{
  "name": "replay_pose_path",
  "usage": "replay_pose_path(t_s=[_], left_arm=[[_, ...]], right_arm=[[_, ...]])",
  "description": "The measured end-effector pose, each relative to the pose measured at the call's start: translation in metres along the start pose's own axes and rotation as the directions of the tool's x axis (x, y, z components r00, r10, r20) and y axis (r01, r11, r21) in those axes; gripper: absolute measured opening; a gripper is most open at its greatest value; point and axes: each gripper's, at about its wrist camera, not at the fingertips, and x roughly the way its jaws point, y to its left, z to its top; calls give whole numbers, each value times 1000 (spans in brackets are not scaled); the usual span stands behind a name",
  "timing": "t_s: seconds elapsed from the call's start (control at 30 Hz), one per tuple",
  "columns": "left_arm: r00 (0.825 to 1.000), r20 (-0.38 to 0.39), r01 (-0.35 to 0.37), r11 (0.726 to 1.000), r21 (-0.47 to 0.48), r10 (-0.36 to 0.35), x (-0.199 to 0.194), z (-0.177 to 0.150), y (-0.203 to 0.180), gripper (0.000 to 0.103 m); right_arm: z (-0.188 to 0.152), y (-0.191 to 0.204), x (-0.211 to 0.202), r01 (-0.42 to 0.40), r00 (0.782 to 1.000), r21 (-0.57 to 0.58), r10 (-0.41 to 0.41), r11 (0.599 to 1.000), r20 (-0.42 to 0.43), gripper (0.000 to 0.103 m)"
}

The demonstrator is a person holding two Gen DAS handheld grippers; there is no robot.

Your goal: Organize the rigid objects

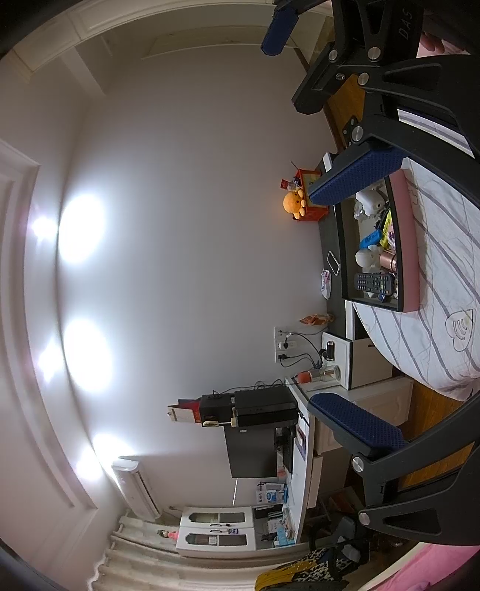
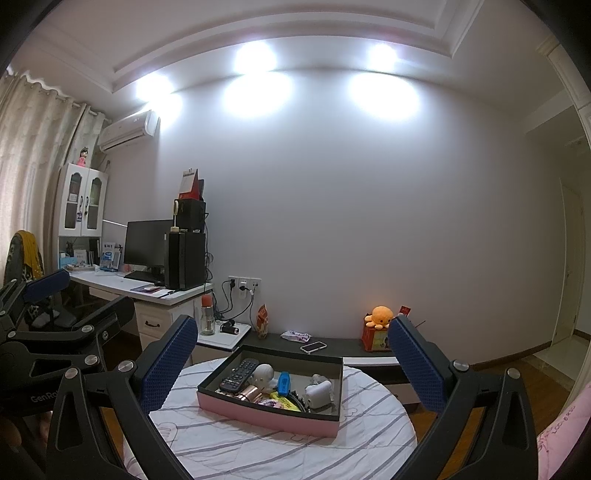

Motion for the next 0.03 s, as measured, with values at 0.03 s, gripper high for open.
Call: replay_pose_path(t_s=[0.03], left_arm=[[1000, -9, 5, 1000, -3, -5, 1, 0, 0, 103]], right_arm=[[0, -1, 0, -2, 1000, 3, 2, 1000, -1, 103]])
